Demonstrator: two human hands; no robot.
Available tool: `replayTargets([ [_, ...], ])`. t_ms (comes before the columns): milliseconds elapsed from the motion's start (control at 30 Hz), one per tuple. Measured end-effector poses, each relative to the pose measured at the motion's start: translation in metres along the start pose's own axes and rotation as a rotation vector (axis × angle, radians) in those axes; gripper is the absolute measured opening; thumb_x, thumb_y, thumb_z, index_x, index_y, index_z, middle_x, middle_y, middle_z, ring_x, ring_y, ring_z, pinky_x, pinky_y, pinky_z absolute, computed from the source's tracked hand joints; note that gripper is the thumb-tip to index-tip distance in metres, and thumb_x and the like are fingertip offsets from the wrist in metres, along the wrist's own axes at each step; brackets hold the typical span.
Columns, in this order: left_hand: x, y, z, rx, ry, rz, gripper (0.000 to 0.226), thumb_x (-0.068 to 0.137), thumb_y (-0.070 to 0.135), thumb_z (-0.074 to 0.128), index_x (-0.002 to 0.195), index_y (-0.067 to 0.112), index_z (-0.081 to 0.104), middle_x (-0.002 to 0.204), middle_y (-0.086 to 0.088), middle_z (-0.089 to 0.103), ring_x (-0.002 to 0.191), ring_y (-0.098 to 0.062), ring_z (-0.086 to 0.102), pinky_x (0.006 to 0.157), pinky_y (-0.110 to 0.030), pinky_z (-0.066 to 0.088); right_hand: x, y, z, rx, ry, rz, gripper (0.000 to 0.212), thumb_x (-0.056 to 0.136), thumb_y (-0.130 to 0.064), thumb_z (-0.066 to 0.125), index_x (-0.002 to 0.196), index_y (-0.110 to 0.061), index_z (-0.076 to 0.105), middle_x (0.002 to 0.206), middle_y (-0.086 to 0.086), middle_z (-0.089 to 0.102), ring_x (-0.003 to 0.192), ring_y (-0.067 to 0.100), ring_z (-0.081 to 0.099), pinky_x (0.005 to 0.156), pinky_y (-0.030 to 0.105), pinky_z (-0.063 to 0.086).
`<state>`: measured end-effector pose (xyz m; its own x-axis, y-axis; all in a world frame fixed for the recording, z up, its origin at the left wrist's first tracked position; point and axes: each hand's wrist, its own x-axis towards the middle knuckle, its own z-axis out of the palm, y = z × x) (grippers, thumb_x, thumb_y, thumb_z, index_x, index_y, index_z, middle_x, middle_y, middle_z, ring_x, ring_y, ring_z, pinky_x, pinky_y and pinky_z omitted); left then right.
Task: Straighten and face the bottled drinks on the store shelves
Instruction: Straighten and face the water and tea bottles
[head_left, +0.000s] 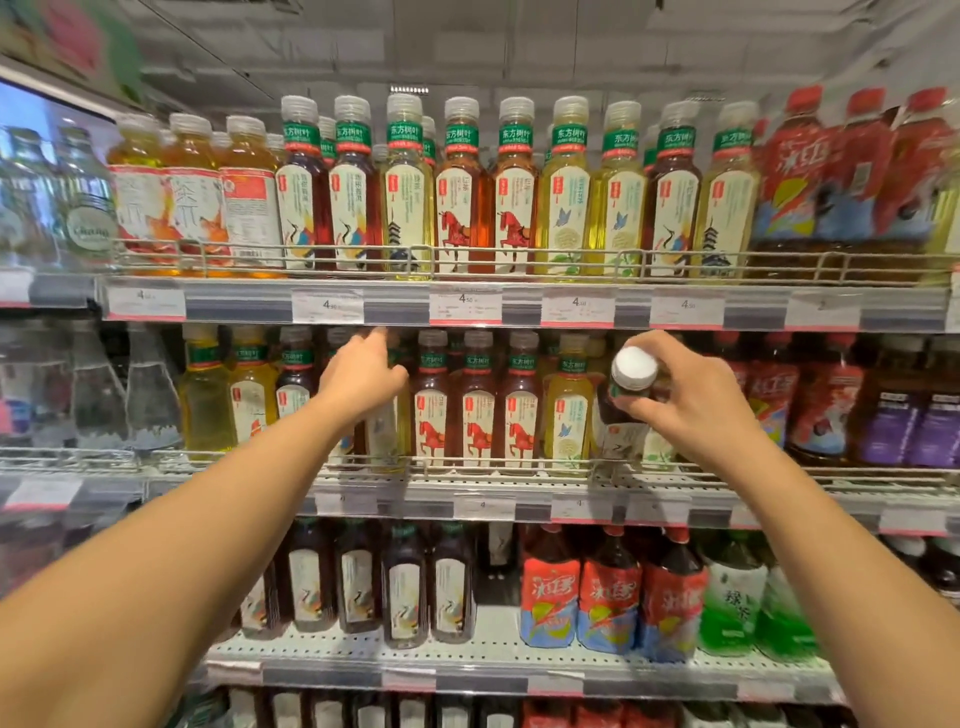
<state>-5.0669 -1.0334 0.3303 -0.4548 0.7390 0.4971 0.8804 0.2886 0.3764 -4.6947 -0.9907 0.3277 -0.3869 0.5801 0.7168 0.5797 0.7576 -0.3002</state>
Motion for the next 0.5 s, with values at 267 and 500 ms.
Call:
replayTargets([
  [267,0.021,0.009,0.001,-0.137,-0.040,-0.041,0.023,0.093,0.029,0.064,0.102,0.010,0.056,0.097,-0.013,0.066,0.084,-0.030,0.064,0.070,-0.038,0.054,0.000,-0.023,-0.011,0.158,-0.060,0.005,0.044,0.079,-0.035,0.086,0.113,-0.036,0.058,0.105,-0.017,0.068,0.099,0.010,0.065,0.086,0.041,0.056],
  [500,0.019,-0.004,0.000,-0.401,0.052,-0.074,0.026,0.090,0.028,0.072,0.106,0.008,0.065,0.098,-0.009,0.068,0.087,-0.025,0.064,0.073,-0.036,0.052,0.010,-0.033,0.014,0.323,-0.109,0.039,0.042,0.075,-0.033,0.089,0.109,-0.034,0.064,0.104,-0.012,0.072,0.098,0.010,0.069,0.091,0.048,0.056],
])
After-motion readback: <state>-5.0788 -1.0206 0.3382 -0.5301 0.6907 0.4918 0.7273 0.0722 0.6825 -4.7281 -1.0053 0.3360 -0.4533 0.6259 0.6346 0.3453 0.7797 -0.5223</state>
